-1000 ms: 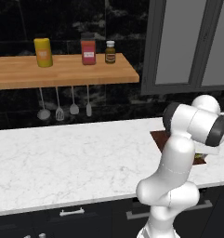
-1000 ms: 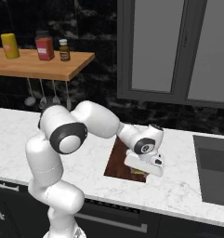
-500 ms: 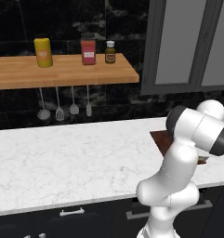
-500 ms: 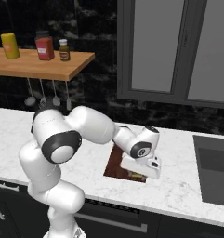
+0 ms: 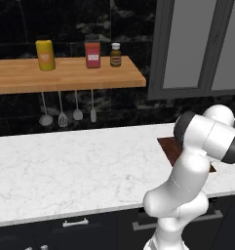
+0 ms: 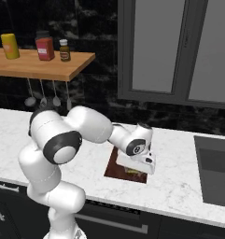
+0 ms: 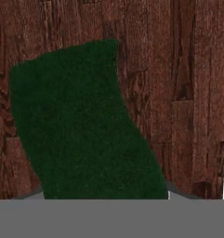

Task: Pick up the sponge from the counter and clean the cutting board by briefly scrubbing or pressing down on the cutting board. Once finished, release the sponge.

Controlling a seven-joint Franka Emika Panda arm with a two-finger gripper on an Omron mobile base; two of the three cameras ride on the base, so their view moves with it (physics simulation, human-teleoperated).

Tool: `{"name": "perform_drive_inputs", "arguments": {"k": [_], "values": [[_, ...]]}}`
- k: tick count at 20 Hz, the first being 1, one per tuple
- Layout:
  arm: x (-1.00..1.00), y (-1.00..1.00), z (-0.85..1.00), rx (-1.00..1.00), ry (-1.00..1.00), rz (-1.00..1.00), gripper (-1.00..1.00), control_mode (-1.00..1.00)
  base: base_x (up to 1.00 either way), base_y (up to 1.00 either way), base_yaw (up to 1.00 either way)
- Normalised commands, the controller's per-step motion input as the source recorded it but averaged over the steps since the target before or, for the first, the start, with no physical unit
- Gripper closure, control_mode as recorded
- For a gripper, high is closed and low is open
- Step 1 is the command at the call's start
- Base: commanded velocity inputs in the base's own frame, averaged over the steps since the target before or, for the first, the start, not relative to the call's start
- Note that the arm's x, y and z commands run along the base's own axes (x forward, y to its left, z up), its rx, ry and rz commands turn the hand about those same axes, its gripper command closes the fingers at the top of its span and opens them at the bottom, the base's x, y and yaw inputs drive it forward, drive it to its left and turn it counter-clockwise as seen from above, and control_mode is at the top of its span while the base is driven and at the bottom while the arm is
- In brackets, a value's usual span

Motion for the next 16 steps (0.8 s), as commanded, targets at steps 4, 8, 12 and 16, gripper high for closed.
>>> {"name": "perform_drive_inputs", "arguments": {"k": [4, 8, 12, 16], "values": [[0.66, 0.00, 0.00, 0.00, 0.00, -0.04, 1.00, -1.00, 0.00, 0.00, 0.00], [0.70, 0.01, 0.00, 0.00, 0.00, -0.04, 1.00, -1.00, 0.00, 0.00, 0.00], [0.68, 0.07, 0.00, 0.00, 0.00, -0.03, 1.00, -1.00, 0.00, 0.00, 0.00], [0.32, 0.13, -0.02, 0.00, 0.00, 0.00, 1.00, -1.00, 0.00, 0.00, 0.00]]}}
